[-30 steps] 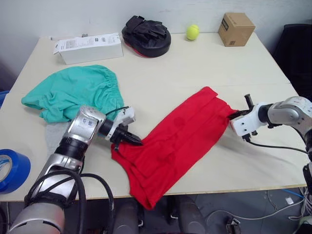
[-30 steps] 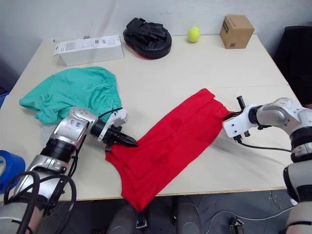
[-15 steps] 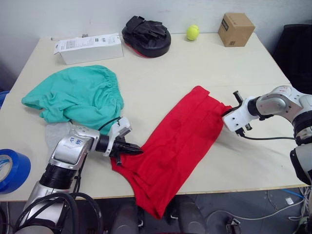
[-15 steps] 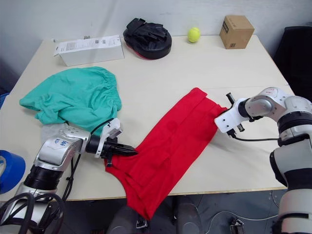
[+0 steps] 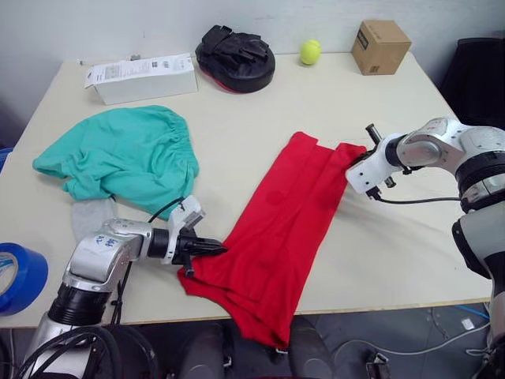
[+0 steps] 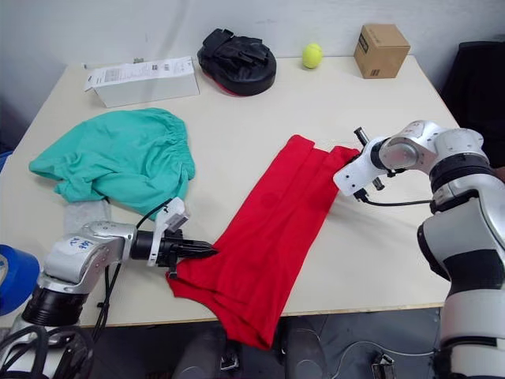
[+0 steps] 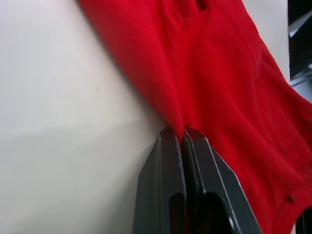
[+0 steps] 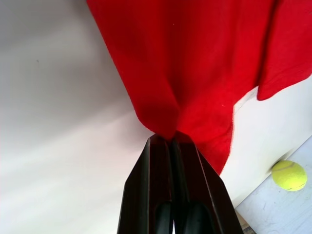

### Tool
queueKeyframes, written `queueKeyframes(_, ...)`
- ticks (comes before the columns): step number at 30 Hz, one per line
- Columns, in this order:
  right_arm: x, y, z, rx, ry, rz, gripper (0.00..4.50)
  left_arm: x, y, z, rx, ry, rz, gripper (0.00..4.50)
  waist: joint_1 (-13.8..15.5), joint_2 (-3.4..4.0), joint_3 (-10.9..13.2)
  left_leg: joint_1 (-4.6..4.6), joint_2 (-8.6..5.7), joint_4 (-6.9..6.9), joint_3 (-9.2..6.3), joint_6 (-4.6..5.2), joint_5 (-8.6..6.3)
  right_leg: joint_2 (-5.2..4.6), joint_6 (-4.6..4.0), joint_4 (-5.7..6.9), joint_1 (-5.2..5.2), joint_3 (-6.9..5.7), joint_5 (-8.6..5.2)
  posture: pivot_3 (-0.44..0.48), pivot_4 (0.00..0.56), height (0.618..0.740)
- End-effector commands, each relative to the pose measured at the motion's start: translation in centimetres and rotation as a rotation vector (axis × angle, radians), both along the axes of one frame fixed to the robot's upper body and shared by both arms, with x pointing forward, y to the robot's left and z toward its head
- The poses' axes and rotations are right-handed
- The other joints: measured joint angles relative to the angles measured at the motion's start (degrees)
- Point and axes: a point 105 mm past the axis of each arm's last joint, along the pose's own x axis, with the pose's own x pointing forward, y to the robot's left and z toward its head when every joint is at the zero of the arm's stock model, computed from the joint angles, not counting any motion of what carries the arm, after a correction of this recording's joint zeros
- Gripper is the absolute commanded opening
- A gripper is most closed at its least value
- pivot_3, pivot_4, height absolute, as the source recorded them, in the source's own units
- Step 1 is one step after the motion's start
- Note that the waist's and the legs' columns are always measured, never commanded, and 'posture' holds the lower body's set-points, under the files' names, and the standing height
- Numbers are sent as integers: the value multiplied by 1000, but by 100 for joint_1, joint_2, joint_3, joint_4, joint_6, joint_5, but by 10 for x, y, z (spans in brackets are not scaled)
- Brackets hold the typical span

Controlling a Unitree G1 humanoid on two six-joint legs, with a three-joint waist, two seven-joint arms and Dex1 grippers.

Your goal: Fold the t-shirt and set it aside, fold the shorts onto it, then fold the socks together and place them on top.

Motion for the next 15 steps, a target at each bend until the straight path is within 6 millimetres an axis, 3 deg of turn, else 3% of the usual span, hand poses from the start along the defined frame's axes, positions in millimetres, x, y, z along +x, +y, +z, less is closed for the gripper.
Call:
queueKeyframes(1, 7, 5, 12, -1, -61, 0, 0, -10, -11, 8, -52, -14, 10, 11, -8, 0, 0, 0, 0, 0, 0, 0, 0, 0, 0, 1, 0, 0, 0, 0, 150, 740)
queueKeyframes(10, -1, 5, 5, -31, 30, 18, 0, -10, -10, 4, -40, -30, 83, 11, -15, 1, 0, 0, -1, -3, -4, -3, 1, 0, 0, -1, 0, -2, 0, 0, 150, 740)
queueKeyframes(14, -2, 3, 5, -4, 34, 8, 0, -7, -3, 9, -32, -36, 74, 1023, -22, 1, 0, 0, 0, -4, -4, -4, 1, 1, 0, -1, 0, -2, 0, 0, 150, 740)
queueKeyframes(15, -3, 2, 7, 4, 32, 6, 199, -7, -2, 10, -25, -38, 70, 1344, -23, 1, 0, 1, 0, -4, -4, -4, 1, 1, -1, 0, 0, -3, 0, 0, 150, 740)
